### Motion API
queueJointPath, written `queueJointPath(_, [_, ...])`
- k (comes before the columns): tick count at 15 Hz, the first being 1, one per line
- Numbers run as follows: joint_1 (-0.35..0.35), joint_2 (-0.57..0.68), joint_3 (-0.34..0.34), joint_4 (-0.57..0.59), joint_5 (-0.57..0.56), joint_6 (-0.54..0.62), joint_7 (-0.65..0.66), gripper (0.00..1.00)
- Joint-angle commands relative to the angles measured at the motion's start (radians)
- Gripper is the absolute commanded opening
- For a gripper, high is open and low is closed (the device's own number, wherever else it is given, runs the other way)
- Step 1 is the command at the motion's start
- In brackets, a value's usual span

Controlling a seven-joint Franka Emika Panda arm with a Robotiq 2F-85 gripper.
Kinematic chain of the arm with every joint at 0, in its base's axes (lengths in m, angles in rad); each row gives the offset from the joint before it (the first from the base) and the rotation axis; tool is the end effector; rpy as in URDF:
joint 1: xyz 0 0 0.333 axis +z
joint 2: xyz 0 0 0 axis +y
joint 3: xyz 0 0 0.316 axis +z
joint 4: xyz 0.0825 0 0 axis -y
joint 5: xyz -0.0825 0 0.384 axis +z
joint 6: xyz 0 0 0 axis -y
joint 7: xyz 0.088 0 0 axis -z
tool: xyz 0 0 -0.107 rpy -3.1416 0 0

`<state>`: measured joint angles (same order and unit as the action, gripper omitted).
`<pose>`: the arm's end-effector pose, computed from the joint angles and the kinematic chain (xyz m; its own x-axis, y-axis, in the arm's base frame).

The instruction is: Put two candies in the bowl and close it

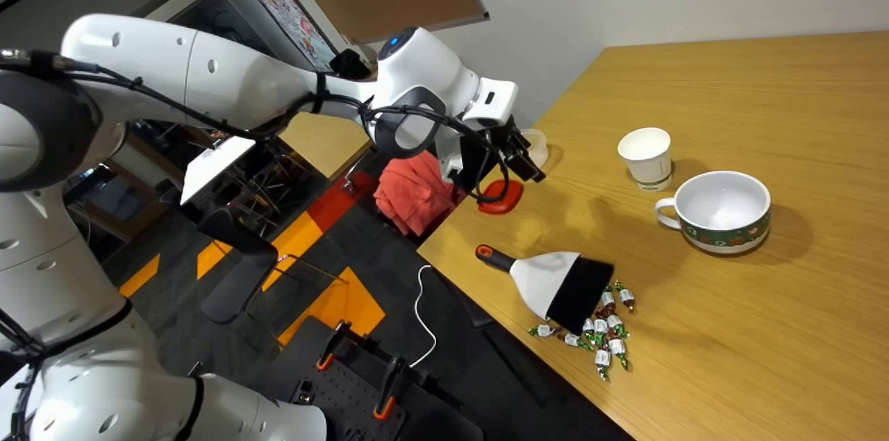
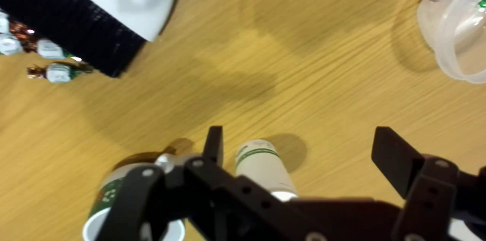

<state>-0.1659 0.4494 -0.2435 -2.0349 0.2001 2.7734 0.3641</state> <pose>0.5743 -0.2512 0.2588 0.5759 -0.7696 0.2756 -0.7720 -0.6229 -0.1263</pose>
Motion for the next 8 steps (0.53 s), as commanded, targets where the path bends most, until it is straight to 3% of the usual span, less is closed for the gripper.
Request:
queueJointPath(1, [-0.063, -0.07, -0.005, -0.094, 0.018, -0.038, -0.06, 1.0])
queueJointPath(8, [-0.186, 0.018, -0.014, -0.103, 0.048, -0.016, -0.119, 1.0])
